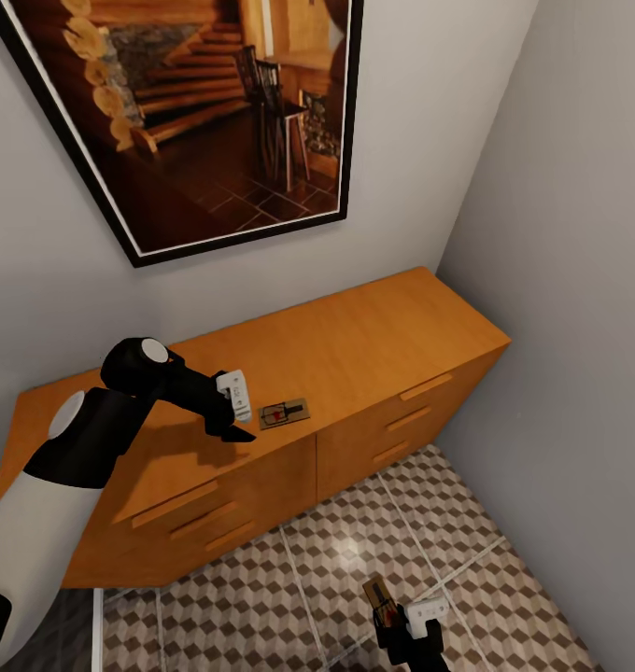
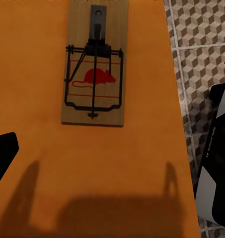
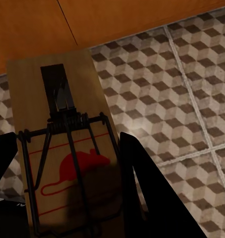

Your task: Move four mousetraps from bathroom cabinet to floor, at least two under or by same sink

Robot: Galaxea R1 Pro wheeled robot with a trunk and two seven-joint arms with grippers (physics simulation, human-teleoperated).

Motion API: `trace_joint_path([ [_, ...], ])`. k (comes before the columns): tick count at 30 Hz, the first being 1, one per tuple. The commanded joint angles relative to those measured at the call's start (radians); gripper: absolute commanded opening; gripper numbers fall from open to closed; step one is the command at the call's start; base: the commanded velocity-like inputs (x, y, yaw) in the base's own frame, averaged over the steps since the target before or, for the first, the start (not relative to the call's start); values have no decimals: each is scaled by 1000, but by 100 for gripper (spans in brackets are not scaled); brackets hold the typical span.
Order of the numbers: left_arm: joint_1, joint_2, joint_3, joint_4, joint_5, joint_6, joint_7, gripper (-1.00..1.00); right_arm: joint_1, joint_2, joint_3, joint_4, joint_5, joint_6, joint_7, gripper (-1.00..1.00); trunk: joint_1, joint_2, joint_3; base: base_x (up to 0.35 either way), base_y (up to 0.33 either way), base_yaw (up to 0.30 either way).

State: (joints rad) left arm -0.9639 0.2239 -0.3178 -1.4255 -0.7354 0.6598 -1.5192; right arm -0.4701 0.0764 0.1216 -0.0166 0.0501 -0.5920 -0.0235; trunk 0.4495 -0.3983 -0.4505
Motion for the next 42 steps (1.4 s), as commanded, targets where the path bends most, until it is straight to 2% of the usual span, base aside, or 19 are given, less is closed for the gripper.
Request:
trace_joint_path([
  [1, -1, 0, -1, -1, -7, 11, -7, 100, -1, 0, 1, 1, 4, -3, -3, -100, 1, -2, -1, 0, 0, 0],
  [30, -1, -3, 0, -19, -9, 13, -7, 100, -1, 0, 1, 1, 4, -3, -3, -100, 1, -2, -2, 0, 0, 0],
  [42, -1, -3, 0, -21, -9, 14, -9, 100, -1, 0, 1, 1, 4, -4, -3, -100, 1, -2, -9, 0, 0, 0],
])
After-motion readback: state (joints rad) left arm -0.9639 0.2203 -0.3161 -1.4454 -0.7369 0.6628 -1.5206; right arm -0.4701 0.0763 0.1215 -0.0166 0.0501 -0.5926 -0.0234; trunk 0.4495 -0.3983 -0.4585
